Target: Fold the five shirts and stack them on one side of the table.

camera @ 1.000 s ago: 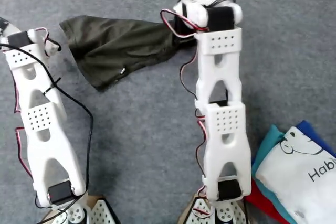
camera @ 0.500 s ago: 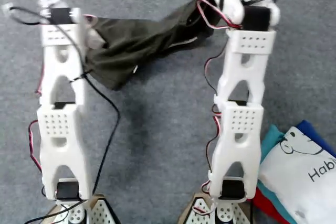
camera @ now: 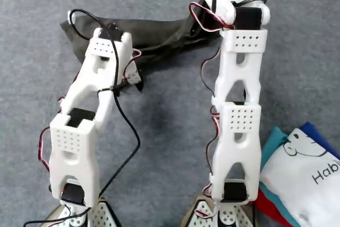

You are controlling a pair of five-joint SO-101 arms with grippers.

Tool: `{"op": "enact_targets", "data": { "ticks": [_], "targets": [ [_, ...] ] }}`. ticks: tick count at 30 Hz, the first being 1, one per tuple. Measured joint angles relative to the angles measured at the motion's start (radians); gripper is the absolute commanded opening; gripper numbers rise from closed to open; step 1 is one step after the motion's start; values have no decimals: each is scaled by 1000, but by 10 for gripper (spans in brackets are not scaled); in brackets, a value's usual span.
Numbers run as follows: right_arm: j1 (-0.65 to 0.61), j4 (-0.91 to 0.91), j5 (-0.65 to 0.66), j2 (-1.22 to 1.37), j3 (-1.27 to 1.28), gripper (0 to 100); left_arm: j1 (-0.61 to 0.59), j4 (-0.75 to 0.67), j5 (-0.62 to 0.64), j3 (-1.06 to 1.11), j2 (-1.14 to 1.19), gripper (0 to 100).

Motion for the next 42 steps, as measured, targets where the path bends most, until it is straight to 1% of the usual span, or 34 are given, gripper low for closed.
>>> {"op": "enact_targets", "data": {
  "ticks": [5, 8, 14, 16, 21, 24, 27, 29, 31, 32, 39, 42],
  "targets": [
    [0, 0, 0, 0, 0, 4, -64, -109, 25, 18, 31, 239],
    [-6, 0, 0, 0, 0, 4, -75, -150, 21, 20, 52, 233],
    [-11, 0, 0, 0, 0, 4, -75, -218, 6, 21, 86, 171],
    [-11, 0, 0, 0, 0, 4, -75, -224, 6, 20, 103, 146],
    [-11, 0, 0, 0, 0, 4, -75, -230, 8, 17, 114, 46],
    [-14, 0, 0, 0, 0, 4, -75, -232, 8, 17, 114, 28],
    [-25, 0, 0, 0, 0, 4, -75, -232, 8, 17, 114, 44],
    [-31, 0, 0, 0, 0, 4, -75, -227, 6, 15, 115, 118],
    [-34, 0, 0, 0, 0, 4, -75, -196, 6, 0, 115, 212],
    [-34, 0, 0, 0, 0, 4, -78, -176, 6, -9, 118, 242],
    [-35, 0, 0, 0, 0, 4, -78, -60, 6, -60, 121, 235],
    [-35, 0, 0, 0, 0, 4, -78, -35, 6, -71, 121, 235]
  ]
}}
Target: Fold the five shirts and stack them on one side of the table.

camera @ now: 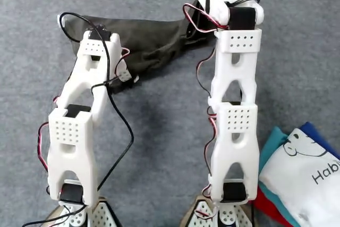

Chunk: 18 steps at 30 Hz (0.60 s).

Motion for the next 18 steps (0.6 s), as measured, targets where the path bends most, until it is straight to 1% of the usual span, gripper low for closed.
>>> {"op": "enact_targets", "data": {
  "ticks": [5, 9, 15, 18],
  "targets": [
    [0, 0, 0, 0, 0, 4, 0, 25, 0, 0, 0, 214],
    [0, 0, 0, 0, 0, 4, -2, 51, -26, 0, 0, 203],
    [0, 0, 0, 0, 0, 4, -35, 49, -37, 0, 0, 203],
    [0, 0, 0, 0, 0, 4, -35, 9, -37, 0, 0, 203]
  ]
}}
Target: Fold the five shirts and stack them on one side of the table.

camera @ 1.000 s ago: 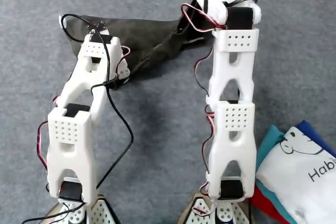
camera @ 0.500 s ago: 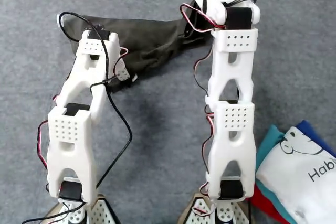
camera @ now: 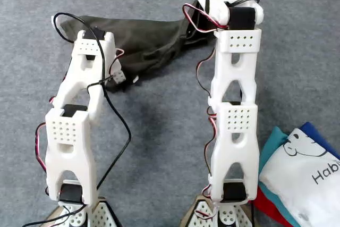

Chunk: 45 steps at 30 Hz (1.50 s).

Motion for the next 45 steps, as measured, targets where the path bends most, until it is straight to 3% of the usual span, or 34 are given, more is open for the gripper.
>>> {"op": "enact_targets", "data": {
  "ticks": [8, 18, 27, 31, 36, 40, 45],
  "targets": [
    [0, 0, 0, 0, 0, 4, 0, -101, 0, 20, 0, 195],
    [0, 0, 0, 0, 0, 4, 0, -135, 0, 20, 0, 23],
    [-2, 23, 0, 0, 0, 4, 0, -157, 0, 2, 2, 20],
    [-23, 110, 9, -38, 0, 4, -17, -12, -31, -184, 2, 20],
    [-60, 201, 9, -215, 0, 4, -68, 192, -155, -592, 2, 19],
    [-71, 256, 9, -411, 0, 4, -130, 219, -249, -859, -52, 19],
    [-77, 338, -18, -620, -2, 5, -195, 221, -324, -945, -190, 19]
  ]
}}
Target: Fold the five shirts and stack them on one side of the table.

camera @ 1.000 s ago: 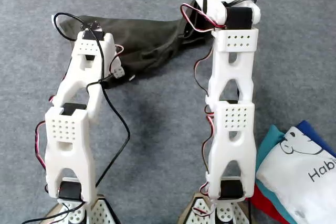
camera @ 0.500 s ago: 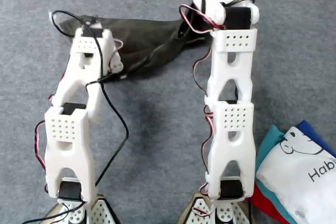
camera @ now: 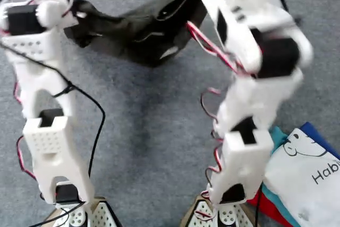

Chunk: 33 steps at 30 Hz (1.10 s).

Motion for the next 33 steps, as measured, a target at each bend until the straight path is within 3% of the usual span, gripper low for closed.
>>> {"op": "enact_targets", "data": {
  "ticks": [10, 19, 26, 33],
  "targets": [
    [0, -84, -11, -388, -2, 5, -94, 0, -109, -14, -391, 19],
    [-2, -212, -12, -577, 5, 5, -218, 0, -120, -29, -732, 19],
    [-2, -213, -15, -646, 164, 5, -219, 2, -120, -31, -781, 19],
    [-2, -199, -15, -684, 367, 5, -219, 2, -120, 219, -778, 20]
  ]
}}
